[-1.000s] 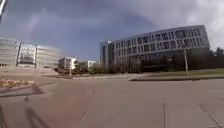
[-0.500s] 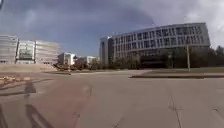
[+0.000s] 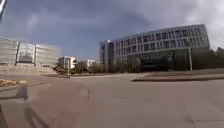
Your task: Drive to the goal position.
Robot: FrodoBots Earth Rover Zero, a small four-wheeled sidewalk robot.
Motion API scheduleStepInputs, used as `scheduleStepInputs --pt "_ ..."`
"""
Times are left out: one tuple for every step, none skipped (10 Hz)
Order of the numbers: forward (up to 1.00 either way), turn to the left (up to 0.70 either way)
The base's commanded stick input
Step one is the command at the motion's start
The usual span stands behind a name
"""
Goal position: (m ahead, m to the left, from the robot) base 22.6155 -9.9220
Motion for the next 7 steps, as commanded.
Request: scheduleStepInputs --pt "0.70 0.00" --pt "0.70 0.00" --pt "0.70 0.00" --pt "0.70 0.00" --pt "0.70 0.00" --pt "0.70 0.00" --pt "0.70 0.00"
